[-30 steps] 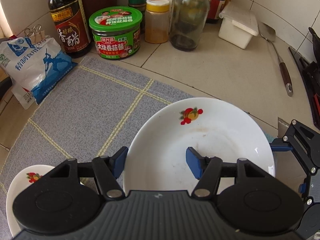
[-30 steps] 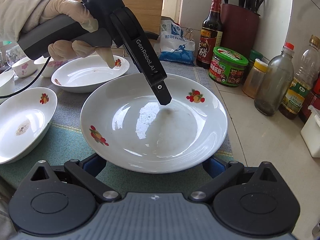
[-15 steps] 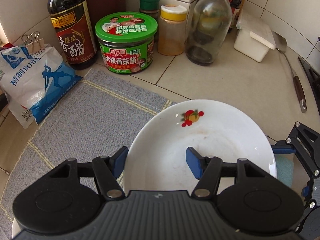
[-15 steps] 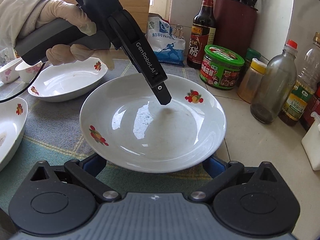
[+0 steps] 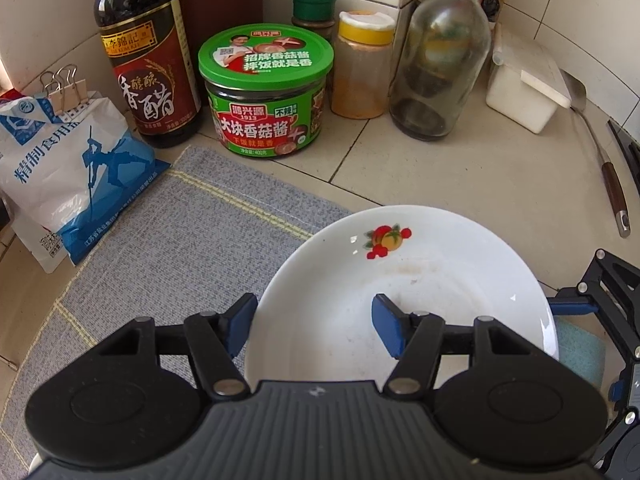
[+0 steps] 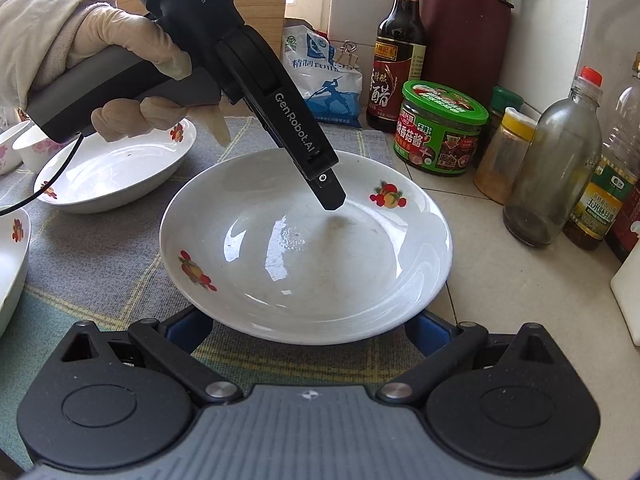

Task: Organize plates and bowls
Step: 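Lift the stained white plate off the towel with the left tool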

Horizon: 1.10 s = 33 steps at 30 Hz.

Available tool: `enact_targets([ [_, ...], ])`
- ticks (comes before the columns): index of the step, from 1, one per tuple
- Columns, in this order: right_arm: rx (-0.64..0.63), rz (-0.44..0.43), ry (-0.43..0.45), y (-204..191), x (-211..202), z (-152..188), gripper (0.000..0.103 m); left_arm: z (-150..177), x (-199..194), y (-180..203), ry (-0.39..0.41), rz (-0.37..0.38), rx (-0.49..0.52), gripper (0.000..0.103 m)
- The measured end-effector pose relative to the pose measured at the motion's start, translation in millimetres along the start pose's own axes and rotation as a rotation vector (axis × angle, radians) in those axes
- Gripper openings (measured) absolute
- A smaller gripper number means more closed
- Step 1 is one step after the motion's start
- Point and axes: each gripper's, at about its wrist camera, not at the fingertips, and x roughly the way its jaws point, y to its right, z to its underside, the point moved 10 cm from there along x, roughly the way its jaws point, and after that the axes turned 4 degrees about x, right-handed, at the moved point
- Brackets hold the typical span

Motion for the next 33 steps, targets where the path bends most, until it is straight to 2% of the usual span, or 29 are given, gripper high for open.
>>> enact_targets([
  [10,-0.010,0.012,-0.006,0.1,0.6,-0.2,0.103,-0.2,-2.6,0.8,0.004,-0.010,0.012,0.064],
  [17,-0.026,0.032,-0.017,0.9,-7.3,-0.3,0.103,-0.9,-24.7,-2.9,0.038,-0.043,0.009,0.067],
  [27,-0.081,0.008,0.006,-20.7,-44.6,6.5,0.103,20.7,-96.7,9.6,0.124,-0.099,-0.039,0.072],
  [33,-0.116,-0.094,0.049,-48.0,-70.3,13.7,0.103,59.3,-149.5,29.0,0.178,-0.158,-0.122,0.075],
])
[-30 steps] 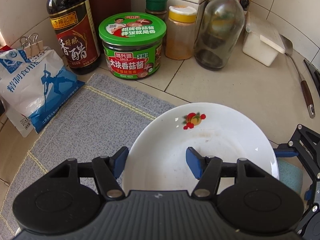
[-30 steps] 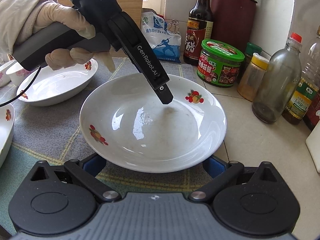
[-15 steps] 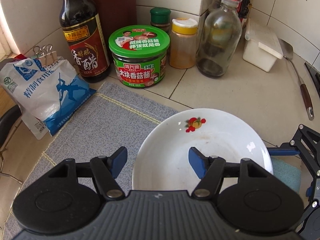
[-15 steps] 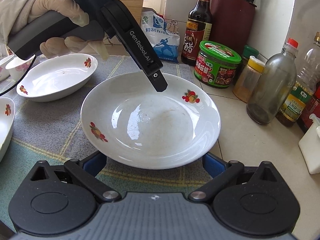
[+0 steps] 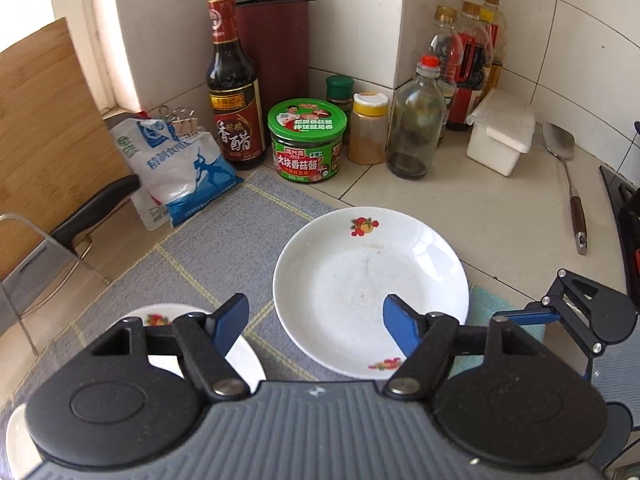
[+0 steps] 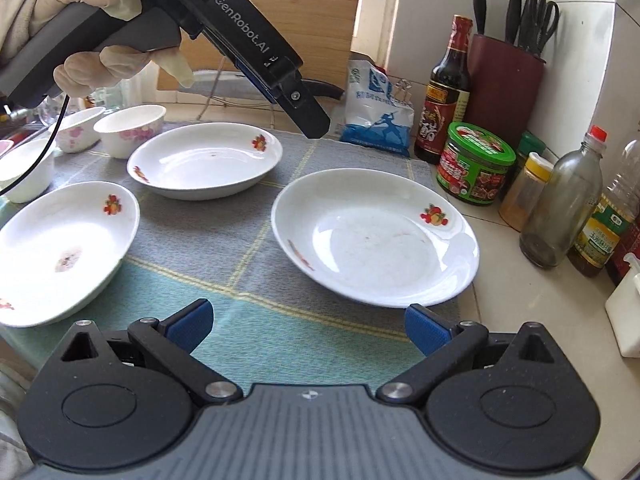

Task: Organize plates and bowls
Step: 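Lift the stained white plate off the towel with the left tool, then carry the stained plate with the left tool toward the plate by the jars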

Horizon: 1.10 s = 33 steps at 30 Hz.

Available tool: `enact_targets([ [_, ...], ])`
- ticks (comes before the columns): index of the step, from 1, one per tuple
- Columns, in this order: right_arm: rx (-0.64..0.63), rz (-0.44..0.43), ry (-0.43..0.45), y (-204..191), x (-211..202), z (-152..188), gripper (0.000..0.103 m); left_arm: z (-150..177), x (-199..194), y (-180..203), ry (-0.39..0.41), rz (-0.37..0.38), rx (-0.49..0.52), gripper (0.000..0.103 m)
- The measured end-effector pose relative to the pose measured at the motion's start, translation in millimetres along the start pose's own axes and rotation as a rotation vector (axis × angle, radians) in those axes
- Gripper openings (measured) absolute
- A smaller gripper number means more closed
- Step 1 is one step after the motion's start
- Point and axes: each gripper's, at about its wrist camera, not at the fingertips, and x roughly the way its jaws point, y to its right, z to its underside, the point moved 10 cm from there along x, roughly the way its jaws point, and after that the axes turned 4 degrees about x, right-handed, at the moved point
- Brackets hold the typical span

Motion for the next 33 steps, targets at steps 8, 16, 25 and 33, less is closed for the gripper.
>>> enact_targets([
  [8,-0.110,-0.177,0.022,-62.1,-18.0,15.4,0.103,75.3,-65.8,2.5,0.006,-0.132,-0.201,0.076],
  [16,-0.232,-0.317,-0.002,-113.2,-18.8,33.8,0.103,162.5,-117.9,4.7,-0.026,-0.274,-0.437,0.076],
  [25,-0.246,-0.388,-0.006,-138.7,-8.0,37.3,0.103,209.1,-144.5,2.2,-0.039,-0.382,-0.565,0.076],
  [33,-0.302,-0.387,-0.012,-156.3,8.5,37.2,0.103,218.7,-143.1,-3.9,-0.059,-0.390,-0.551,0.076],
])
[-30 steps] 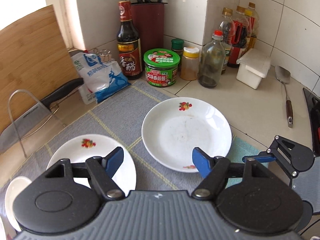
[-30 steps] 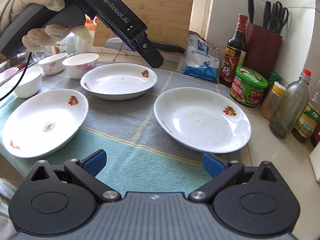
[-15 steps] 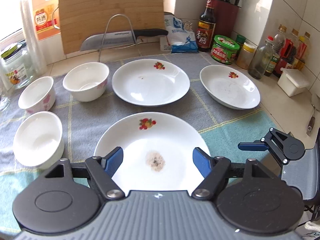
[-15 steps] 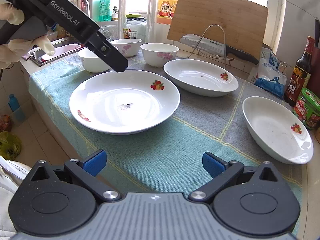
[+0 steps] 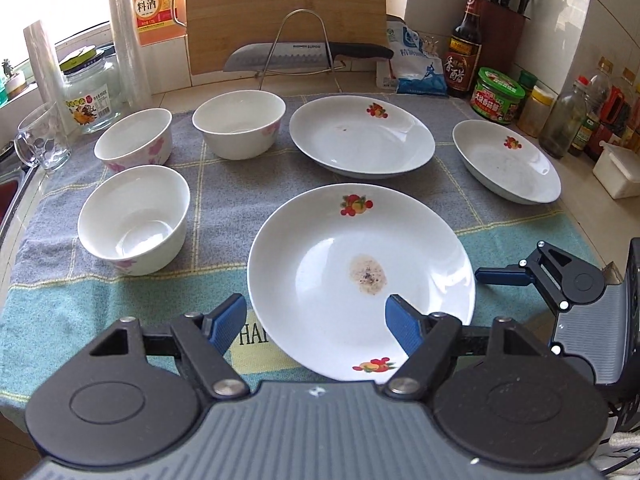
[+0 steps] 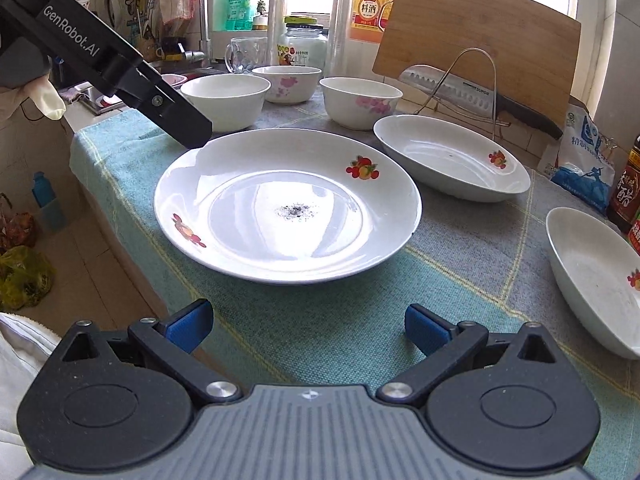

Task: Organize plates and bowls
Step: 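Carry the stained plate with the left tool toward the plate by the jars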

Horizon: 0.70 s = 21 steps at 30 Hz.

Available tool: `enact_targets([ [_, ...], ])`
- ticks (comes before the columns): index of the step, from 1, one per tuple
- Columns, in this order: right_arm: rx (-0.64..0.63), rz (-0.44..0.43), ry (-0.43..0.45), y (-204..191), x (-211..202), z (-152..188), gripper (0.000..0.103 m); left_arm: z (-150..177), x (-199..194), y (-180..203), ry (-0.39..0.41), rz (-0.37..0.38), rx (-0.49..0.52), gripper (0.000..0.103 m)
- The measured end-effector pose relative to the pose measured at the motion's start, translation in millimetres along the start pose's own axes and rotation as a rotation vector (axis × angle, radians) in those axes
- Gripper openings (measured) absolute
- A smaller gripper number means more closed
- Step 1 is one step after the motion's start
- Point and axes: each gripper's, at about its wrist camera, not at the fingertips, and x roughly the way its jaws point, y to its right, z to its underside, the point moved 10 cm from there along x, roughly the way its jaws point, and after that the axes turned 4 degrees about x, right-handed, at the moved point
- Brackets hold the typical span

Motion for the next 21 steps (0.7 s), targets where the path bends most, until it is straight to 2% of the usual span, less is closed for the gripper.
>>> enact_targets([
  [7,-0.118,-0.001,-0.031,-13.8,16.5,-3.3,0.103,-14.1,10.8,-10.3,-0.009,0.018,0.031,0.076],
  [9,-0.181,0.025,-0.066,-17.9,18.6,-0.3,0.103,-19.6,14.4,-12.2,-0.012,0.026,0.048,0.076],
  [10,-0.199,0.010,-0.092,-22.0,16.6,-0.5,0.103,-22.3,15.5,-12.6,-0.010,0.028,0.059,0.076],
  [11,-0.177,-0.033,-0.077,-25.4,11.1,-3.7,0.103,-26.3,17.6,-12.9,-0.008,0.032,0.072,0.076],
  [13,-0.111,-0.066,-0.073,-24.0,8.0,-8.3,0.103,-32.4,22.5,-13.2,-0.008,0.045,0.086,0.076],
  [16,-0.118,-0.006,-0.092,-16.1,14.3,-4.3,0.103,-40.5,28.8,-11.2,-0.008,0.065,0.108,0.076],
  [21,-0.015,-0.035,-0.067,-4.5,5.4,-5.6,0.103,-50.6,40.3,-8.0,-0.016,0.084,0.163,0.076],
])
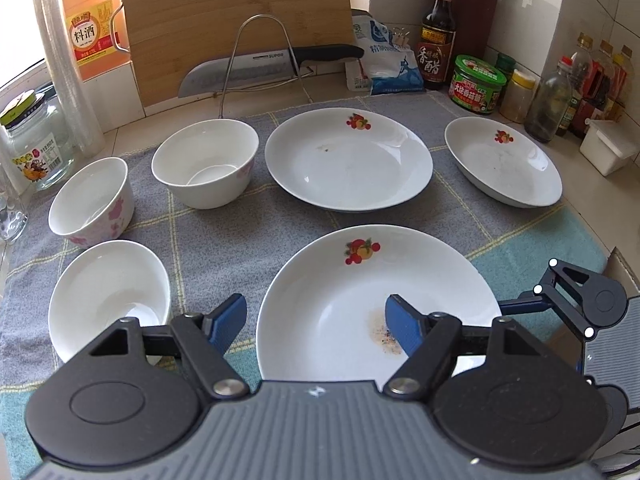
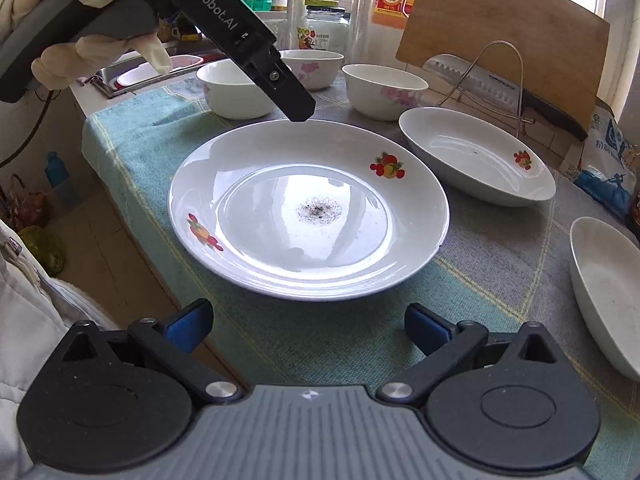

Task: Organize plates and bowls
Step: 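Carry the stained plate with the left tool toward the plate by the jars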

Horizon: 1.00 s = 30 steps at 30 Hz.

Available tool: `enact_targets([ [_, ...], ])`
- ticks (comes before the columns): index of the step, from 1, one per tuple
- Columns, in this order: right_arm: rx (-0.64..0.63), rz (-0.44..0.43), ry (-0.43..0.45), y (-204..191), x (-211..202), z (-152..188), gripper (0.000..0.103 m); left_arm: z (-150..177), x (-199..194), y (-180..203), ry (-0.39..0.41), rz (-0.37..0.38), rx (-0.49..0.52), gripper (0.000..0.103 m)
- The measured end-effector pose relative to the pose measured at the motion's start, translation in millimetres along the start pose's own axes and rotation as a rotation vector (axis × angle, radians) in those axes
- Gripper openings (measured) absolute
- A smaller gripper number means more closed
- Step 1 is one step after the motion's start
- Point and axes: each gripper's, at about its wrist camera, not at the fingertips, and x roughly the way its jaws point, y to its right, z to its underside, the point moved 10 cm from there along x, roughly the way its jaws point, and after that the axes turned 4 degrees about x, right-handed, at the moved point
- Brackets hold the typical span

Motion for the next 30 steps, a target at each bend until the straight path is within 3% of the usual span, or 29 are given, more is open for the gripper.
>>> enact_targets([
  [8,0.059,0.004,0.014,11.5,10.6,-8.2,0.103,-7.9,22.1,-2.0,-0.039,0.020,0.070,0.076],
  [16,0.000,-0.062,0.080,11.1,12.0,-9.3,0.103,-10.4,45.0,-5.4,-0.108,0.059,0.136,0.076],
  [25,0.003,-0.056,0.101,10.9,11.7,-9.9,0.103,-0.3,70.0,-10.6,-0.260,0.168,0.144,0.065],
  [30,0.010,-0.045,0.093,10.2,11.3,-9.1,0.103,-1.3,73.9,-11.6,-0.302,0.223,0.127,0.064],
])
